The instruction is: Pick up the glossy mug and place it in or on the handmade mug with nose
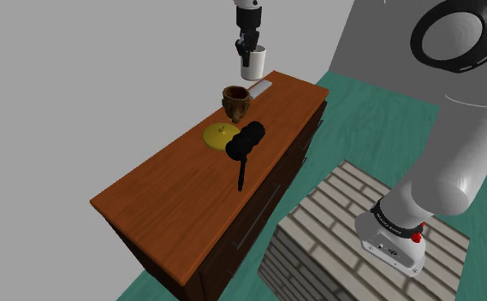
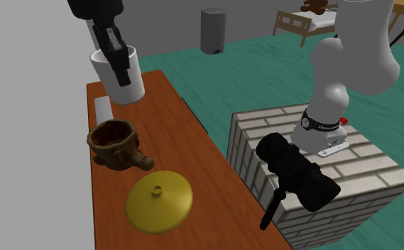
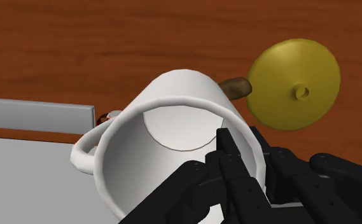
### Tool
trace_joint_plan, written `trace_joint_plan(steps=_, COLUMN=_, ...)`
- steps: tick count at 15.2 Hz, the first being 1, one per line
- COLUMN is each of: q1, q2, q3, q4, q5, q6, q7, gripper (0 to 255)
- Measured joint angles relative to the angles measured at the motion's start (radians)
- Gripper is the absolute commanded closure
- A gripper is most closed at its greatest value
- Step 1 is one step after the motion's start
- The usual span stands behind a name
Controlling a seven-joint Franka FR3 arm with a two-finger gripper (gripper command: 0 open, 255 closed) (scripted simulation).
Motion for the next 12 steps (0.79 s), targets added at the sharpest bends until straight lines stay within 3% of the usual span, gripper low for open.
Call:
trace_joint_plan(steps=2, q1=0.017, q2=0.109, q3=0.002, q4=0.173, q5=-0.011, q6=-0.064, q7=0.008, gripper=255)
trace_joint_plan(steps=4, q1=0.022, q2=0.145, q3=0.001, q4=0.213, q5=-0.015, q6=-0.069, q7=0.011, gripper=255)
trace_joint_plan(steps=12, q1=0.015, q2=0.13, q3=0.001, q4=0.085, q5=-0.013, q6=0.044, q7=0.018, gripper=255)
